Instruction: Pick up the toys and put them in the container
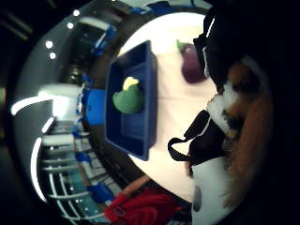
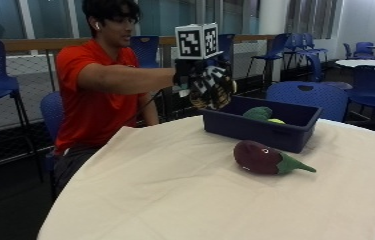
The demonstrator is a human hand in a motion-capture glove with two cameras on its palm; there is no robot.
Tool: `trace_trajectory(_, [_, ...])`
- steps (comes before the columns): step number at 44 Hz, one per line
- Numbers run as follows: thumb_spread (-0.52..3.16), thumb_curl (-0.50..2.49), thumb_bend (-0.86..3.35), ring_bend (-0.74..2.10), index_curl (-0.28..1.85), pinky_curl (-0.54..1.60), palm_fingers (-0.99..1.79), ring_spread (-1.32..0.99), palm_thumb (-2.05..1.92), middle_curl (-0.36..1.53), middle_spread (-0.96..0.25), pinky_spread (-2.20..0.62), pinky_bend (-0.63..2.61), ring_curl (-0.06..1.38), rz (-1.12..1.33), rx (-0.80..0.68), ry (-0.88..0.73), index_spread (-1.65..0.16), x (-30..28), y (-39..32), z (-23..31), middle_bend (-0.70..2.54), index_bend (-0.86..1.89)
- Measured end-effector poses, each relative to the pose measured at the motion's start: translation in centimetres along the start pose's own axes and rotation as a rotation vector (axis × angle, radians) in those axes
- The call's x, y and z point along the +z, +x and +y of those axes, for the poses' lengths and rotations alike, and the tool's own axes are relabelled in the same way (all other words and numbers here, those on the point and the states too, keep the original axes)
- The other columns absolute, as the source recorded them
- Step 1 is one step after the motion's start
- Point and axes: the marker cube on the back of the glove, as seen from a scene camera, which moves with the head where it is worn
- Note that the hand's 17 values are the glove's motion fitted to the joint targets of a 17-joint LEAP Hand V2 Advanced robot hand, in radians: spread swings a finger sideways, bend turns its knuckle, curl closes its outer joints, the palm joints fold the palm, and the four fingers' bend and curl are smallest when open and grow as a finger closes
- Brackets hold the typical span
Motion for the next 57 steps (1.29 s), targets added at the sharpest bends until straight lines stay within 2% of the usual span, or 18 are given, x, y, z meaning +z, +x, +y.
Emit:
trace_trajectory(7, [0.91, 0.71, 0.11, 0.84, 0.40, 0.34, 0.95, -0.44, 0.61, 0.37, -0.43, -0.46, 1.01, 0.39, -0.015, -0.086, 0.023, -0.43, -1.8, -7.1, -2.3, 0.32, 0.16])
trace_trajectory(18, [0.86, 0.76, 0.08, 0.82, 0.42, 0.34, 0.96, -0.45, 0.63, 0.41, -0.44, -0.46, 0.98, 0.39, -0.048, -0.217, 0.011, -0.43, -1.0, -17.8, -4.8, 0.30, 0.15])
trace_trajectory(24, [0.85, 0.79, 0.06, 0.81, 0.43, 0.35, 0.97, -0.45, 0.63, 0.42, -0.45, -0.47, 0.97, 0.39, -0.031, -0.249, 0.010, -0.44, 0.2, -21.6, -5.7, 0.28, 0.15])
trace_trajectory(29, [0.86, 0.80, 0.05, 0.79, 0.45, 0.36, 0.89, -0.44, 0.63, 0.43, -0.44, -0.47, 0.97, 0.39, 0.082, -0.362, -0.050, -0.44, 1.8, -22.1, -5.6, 0.24, 0.15])
trace_trajectory(30, [0.95, 0.77, 0.02, 0.75, 0.42, 0.39, 0.75, -0.41, 0.58, 0.40, -0.41, -0.46, 1.07, 0.38, 0.055, -0.366, -0.076, -0.44, 2.0, -22.4, -5.4, 0.14, 0.07])
trace_trajectory(31, [0.99, 0.74, -0.01, 0.72, 0.44, 0.39, 0.58, -0.38, 0.52, 0.38, -0.39, -0.42, 1.08, 0.38, 0.018, -0.363, -0.098, -0.44, 2.1, -22.8, -5.1, 0.07, 0.13])
trace_trajectory(32, [1.01, 0.69, -0.09, 0.61, 0.44, 0.42, 0.16, -0.31, 0.39, 0.36, -0.32, -0.35, 1.11, 0.37, -0.014, -0.361, -0.114, -0.43, 2.2, -22.9, -5.0, 0.00, 0.11])
trace_trajectory(33, [1.01, 0.65, -0.15, 0.56, 0.45, 0.48, -0.11, -0.25, 0.27, 0.36, -0.26, -0.29, 1.21, 0.39, -0.041, -0.362, -0.121, -0.42, 2.2, -22.7, -4.9, 0.01, 0.08])
trace_trajectory(35, [0.99, 0.59, -0.18, 0.42, 0.42, 0.49, -0.31, -0.18, 0.11, 0.34, -0.19, -0.21, 1.30, 0.35, -0.096, -0.356, -0.119, -0.40, 2.1, -21.7, -4.9, 0.05, 0.04])
trace_trajectory(41, [0.97, 0.49, -0.12, 0.23, 0.33, 0.43, -0.29, -0.04, -0.09, 0.26, -0.10, -0.05, 1.31, 0.23, -0.126, -0.251, -0.080, -0.39, 1.5, -14.7, -6.2, 0.06, 0.12])
trace_trajectory(49, [0.96, 0.41, -0.09, 0.18, 0.30, 0.41, -0.27, 0.04, -0.10, 0.22, -0.06, 0.06, 1.31, 0.22, -0.064, -0.050, -0.097, -0.38, 3.3, -4.5, -8.6, 0.07, 0.12])
trace_trajectory(57, [1.00, 0.35, -0.06, 0.16, 0.27, 0.39, -0.28, 0.08, -0.06, 0.20, -0.04, 0.11, 1.32, 0.22, 0.015, 0.066, -0.137, -0.37, 7.1, 1.2, -10.4, 0.09, 0.11])
